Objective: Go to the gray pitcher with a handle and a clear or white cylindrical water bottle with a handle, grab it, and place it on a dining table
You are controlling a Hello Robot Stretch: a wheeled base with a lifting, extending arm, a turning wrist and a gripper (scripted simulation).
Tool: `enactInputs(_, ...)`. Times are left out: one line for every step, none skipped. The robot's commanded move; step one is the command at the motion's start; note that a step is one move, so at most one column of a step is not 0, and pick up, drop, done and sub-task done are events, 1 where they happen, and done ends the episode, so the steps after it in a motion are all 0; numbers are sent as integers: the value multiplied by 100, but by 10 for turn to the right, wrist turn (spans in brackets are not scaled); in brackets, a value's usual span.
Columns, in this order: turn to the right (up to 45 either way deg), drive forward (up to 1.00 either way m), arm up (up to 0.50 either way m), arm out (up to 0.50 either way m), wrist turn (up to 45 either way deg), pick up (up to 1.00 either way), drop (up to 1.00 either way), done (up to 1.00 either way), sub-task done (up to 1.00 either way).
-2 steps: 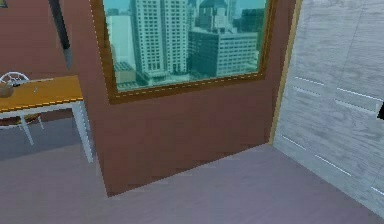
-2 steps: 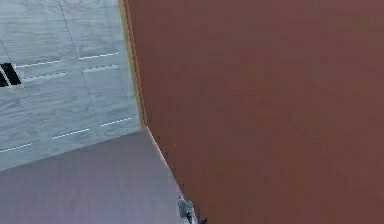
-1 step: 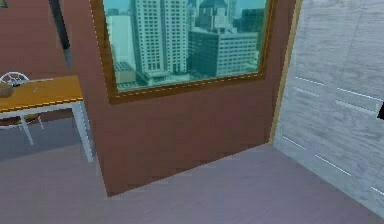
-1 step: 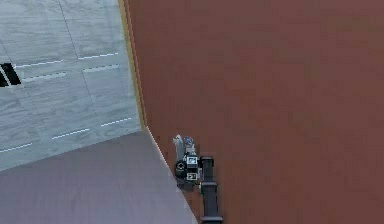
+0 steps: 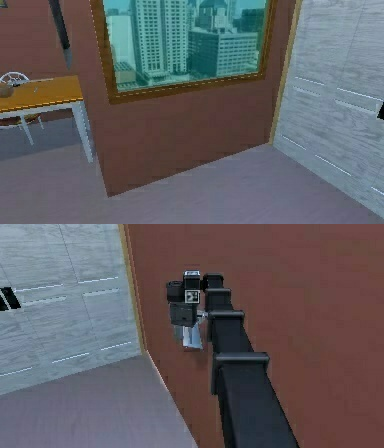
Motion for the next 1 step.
enactInputs(0,0,0,0,-450,0,0,0,0)
